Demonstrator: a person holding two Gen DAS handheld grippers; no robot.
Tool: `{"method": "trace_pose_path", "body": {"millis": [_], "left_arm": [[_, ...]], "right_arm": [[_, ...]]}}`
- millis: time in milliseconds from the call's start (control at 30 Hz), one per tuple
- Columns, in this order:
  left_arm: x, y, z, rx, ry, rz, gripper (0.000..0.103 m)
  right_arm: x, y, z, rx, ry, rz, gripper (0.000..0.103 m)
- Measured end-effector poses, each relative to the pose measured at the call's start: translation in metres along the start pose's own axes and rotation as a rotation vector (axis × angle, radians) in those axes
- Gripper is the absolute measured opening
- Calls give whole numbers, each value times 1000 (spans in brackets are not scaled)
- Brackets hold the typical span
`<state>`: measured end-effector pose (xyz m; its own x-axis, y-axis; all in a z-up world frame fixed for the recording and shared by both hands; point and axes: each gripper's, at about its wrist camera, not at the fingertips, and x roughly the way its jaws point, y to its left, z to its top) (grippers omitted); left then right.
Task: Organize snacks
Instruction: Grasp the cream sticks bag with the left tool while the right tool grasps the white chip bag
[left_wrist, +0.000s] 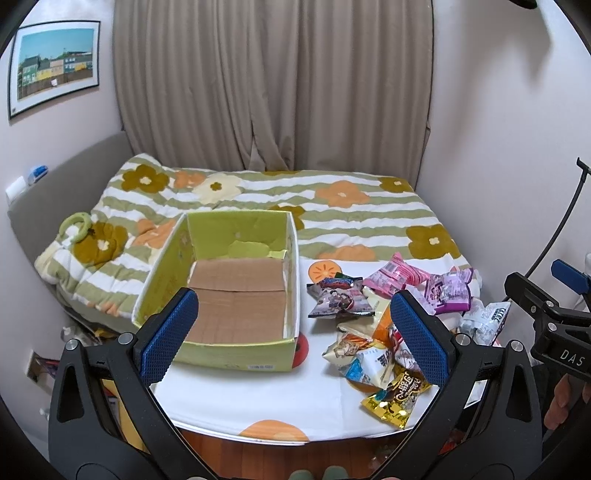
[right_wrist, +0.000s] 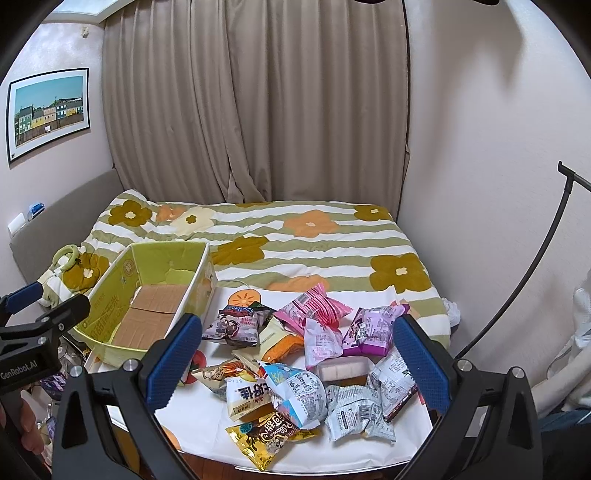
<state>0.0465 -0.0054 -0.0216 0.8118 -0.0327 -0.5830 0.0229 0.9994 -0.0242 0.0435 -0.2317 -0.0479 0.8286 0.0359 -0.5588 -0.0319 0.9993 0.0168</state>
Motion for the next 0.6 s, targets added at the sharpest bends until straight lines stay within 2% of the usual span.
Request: {"method": "trace_pose_path", "body": {"millis": [133,233,433,500,600], "left_arm": [[0,0,0,-3,5,-1,103],[8,4,1,-10,39,-24,103],[45,-1,-14,-12,168,-130,103],[63,-10,-28,1,217,-168,103],[86,-22,-47,4,277,-185,103]], "right_arm": [[-1,-1,0,0,-2,3,103],[-4,-3,-1,3,-9,-4,103],[-3,-26,-15,38,27,-55,103],[2,-35,-27,43,58,-69,103],[14,-45,-49,31,107,-73,103]]}}
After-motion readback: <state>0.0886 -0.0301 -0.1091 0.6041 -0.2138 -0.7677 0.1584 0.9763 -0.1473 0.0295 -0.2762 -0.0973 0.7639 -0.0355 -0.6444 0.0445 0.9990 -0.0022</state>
